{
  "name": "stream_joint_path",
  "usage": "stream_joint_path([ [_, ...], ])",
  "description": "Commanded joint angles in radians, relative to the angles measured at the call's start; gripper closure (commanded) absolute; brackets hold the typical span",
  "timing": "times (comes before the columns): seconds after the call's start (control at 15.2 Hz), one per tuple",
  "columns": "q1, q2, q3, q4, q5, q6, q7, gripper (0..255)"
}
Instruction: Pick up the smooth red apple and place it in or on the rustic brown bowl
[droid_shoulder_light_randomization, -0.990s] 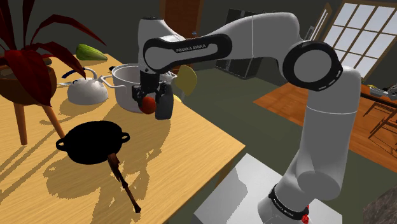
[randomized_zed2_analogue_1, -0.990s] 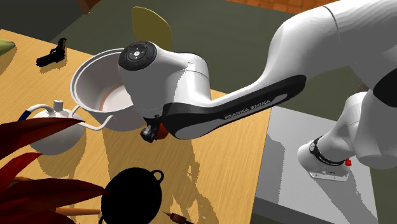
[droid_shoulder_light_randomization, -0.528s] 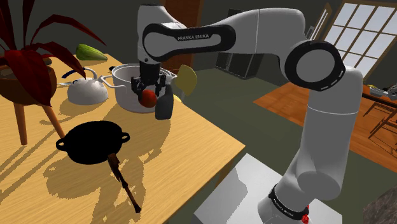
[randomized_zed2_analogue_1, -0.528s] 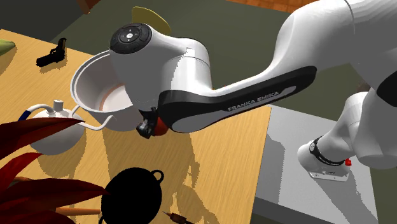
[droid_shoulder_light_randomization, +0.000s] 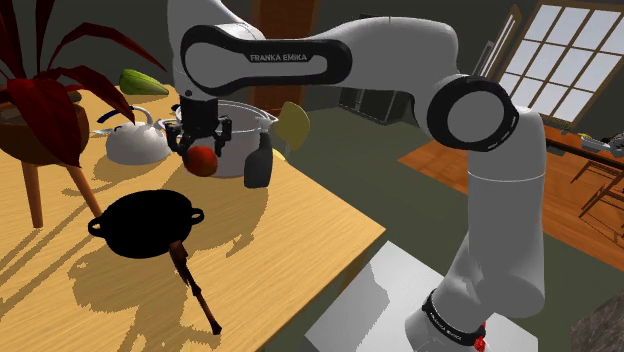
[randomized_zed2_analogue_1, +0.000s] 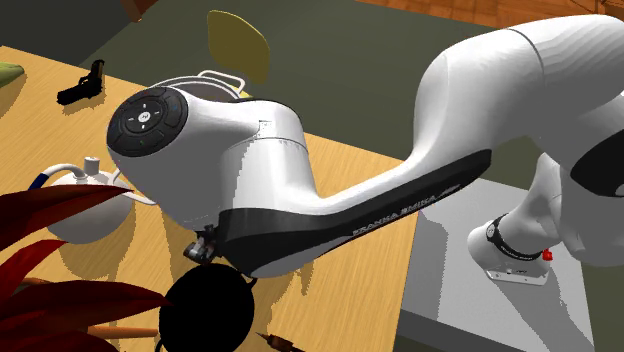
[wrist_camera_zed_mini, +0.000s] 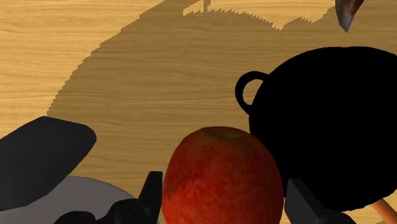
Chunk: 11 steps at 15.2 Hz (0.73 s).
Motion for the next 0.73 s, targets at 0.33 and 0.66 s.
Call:
stream_joint_path([
  [0.33, 0.16, 0.202, 0.008, 0.331, -0.059, -0.144, 0.111, 255],
  [0.66, 0.262, 0.365, -0.006, 0.593, -0.088, -0.243, 0.142, 255],
])
